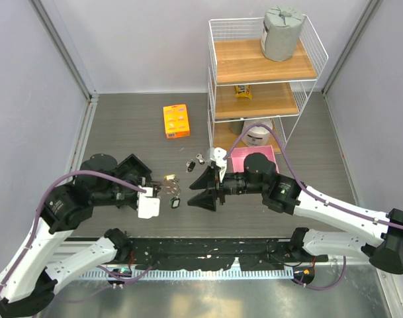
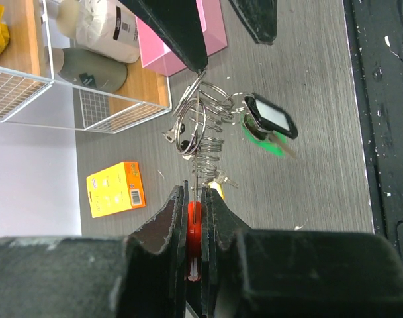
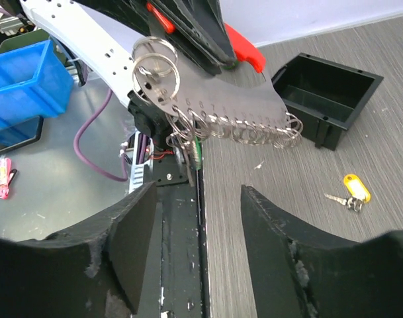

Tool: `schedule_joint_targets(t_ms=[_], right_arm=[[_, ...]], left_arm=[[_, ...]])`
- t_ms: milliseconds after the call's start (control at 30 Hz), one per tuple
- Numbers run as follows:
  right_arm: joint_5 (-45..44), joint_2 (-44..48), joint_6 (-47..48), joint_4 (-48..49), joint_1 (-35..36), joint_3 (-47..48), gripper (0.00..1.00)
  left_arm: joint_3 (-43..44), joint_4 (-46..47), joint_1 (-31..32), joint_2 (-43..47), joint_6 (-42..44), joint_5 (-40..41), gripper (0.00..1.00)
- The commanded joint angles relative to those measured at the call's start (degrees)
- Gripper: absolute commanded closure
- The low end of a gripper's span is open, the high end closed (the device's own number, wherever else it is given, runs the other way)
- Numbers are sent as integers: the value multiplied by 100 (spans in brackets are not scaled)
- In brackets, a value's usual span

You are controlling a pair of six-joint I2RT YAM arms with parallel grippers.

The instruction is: Remove the keys from the keyring

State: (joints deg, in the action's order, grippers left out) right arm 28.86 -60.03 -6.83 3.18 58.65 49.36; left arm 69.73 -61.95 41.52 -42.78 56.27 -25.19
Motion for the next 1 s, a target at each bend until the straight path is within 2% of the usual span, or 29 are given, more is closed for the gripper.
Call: schedule_joint_targets(t_ms=[0,133,267,567,667,833,967], right_arm=[[67,-167,121,464,181,407,42],[-64,-413,147,535,462,574,42],[-275,-632,208,508,629,750,47],[-645,-729,138,710,674,654,55],[-706,-756,112,798,665,618,63],[-715,-817,59,737,674,653,95],[-750,-624,6,640,674,548,95]], left_arm=[[233,105,14,69,103,-188,100],[216,96,14,69,112,-179,100],[233,113,14,69,112,-197,100],[234,175,14,191,68,-258,100],[199,227,14,235,33,-293,100],[146,263,14,279,7,-276,100],[67,324,14,314,-72,-223,100]])
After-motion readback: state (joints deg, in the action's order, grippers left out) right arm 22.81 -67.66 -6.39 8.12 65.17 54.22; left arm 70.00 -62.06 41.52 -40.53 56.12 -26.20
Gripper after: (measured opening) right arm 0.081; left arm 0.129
